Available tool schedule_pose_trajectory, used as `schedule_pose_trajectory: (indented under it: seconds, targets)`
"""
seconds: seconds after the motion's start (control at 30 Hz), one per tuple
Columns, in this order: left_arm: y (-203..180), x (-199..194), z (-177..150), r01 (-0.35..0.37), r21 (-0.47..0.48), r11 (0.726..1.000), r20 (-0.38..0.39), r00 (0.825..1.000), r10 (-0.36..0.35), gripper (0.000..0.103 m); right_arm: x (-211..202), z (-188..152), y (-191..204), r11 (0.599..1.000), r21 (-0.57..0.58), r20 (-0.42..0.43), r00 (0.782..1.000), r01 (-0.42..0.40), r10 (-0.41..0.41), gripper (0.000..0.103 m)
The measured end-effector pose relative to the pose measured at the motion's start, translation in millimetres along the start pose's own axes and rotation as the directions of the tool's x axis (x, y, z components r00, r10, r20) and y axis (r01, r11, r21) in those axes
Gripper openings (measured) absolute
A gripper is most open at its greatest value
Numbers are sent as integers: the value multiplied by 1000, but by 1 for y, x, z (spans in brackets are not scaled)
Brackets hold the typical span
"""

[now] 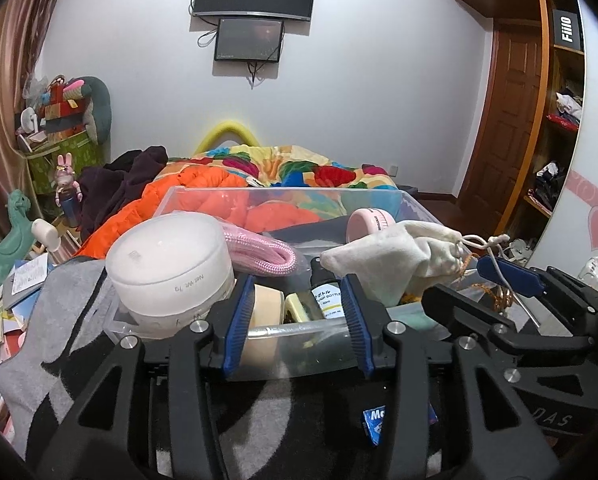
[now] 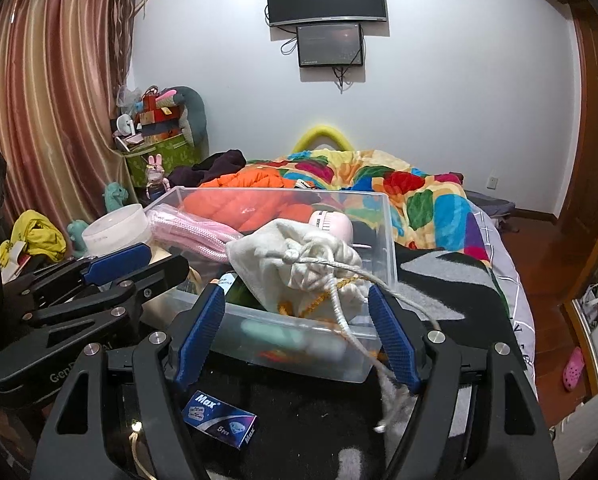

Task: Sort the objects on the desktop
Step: 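Lower the green tile and mint-green bottle into the clear box, release both, then grasp the red drawstring pouch with the right gripper while the left grasps the blue Max box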

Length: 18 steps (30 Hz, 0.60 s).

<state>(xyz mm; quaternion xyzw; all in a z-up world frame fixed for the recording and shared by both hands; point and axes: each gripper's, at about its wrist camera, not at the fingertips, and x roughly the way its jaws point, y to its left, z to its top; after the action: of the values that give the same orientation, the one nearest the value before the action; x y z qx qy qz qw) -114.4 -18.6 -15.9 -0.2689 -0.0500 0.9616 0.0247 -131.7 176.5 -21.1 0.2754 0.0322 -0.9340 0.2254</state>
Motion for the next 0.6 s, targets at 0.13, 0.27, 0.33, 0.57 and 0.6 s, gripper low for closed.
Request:
schedule_pose_trajectory:
  seconds: [0.13,0.27,0.33,0.57,0.6]
  targets:
    - [1,-6,-1,10,-2,1000,-2,1000,-10,55,-5,0,-2,1000,12,0,1000,-9,9,72]
    - [0,-14,-2,28,-9,1000,-1,1000,-28,62,-16,-3,-7,996,72,-18,998,-55,57,75]
    - [-1,-20,-4,47,-14,999,-4,999,-47,62,-19,-6,-9,990,106,-23,995,-93,96,77]
    - [0,-39,-12,59,-29,998,-7,998,-60,62,-34,-20,-2,994,93,-45,997,-61,66,77]
    - [1,-42,-14,63,-29,998,-8,998,-63,62,-35,-21,-1,994,90,-49,997,-61,66,77]
